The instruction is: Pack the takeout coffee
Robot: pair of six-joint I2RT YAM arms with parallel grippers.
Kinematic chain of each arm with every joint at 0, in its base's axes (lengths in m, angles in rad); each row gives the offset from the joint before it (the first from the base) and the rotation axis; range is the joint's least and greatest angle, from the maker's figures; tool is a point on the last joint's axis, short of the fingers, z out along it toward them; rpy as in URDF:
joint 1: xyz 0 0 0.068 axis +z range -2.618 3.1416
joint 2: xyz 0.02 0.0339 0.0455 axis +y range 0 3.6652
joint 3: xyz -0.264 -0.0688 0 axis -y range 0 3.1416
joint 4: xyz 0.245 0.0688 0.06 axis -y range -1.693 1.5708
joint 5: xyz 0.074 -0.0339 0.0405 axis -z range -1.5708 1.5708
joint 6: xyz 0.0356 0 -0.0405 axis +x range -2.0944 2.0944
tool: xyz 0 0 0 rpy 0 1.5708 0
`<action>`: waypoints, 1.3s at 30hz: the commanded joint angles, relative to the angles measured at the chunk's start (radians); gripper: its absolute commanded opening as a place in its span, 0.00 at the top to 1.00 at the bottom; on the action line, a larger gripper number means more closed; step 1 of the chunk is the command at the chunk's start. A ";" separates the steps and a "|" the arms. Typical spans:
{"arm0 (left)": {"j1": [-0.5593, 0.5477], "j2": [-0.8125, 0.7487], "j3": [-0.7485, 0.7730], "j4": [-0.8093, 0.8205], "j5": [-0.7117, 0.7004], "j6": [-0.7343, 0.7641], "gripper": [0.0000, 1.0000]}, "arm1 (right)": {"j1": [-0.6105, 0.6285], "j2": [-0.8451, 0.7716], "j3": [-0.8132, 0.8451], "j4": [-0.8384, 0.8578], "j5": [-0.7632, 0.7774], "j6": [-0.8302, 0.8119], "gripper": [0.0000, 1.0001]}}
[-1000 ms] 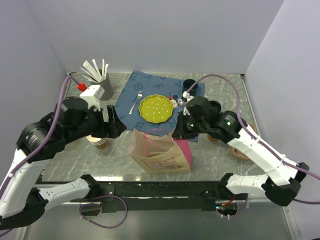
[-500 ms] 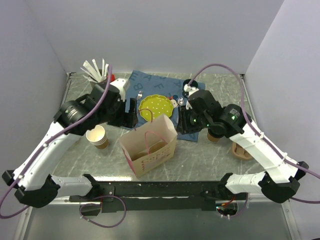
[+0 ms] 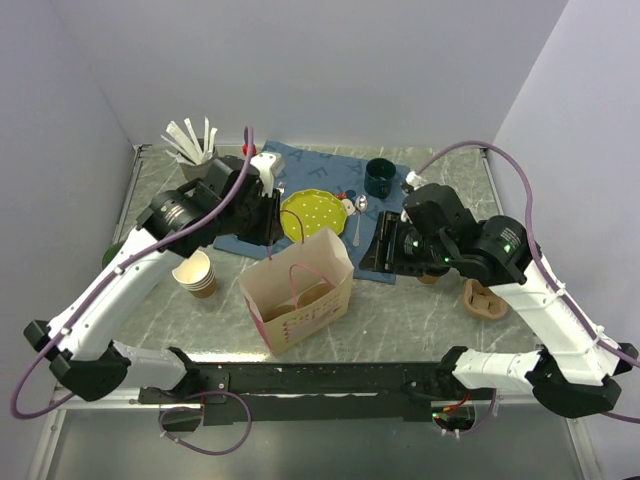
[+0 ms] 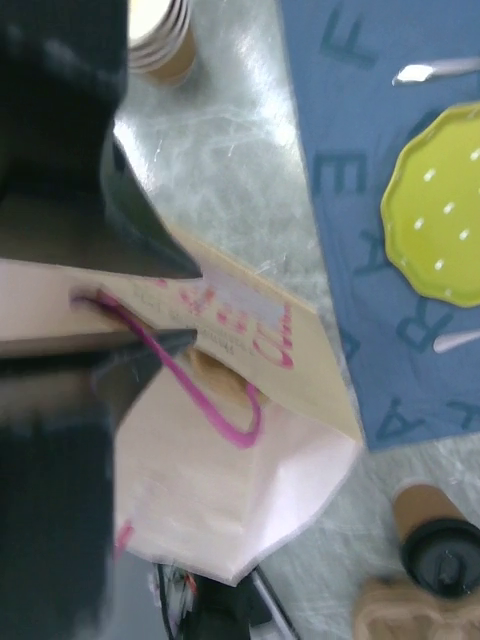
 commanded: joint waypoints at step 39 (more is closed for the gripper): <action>-0.021 -0.296 -0.176 0.032 -0.090 -0.749 0.95 | 0.071 -0.039 -0.321 0.469 -0.245 0.041 0.37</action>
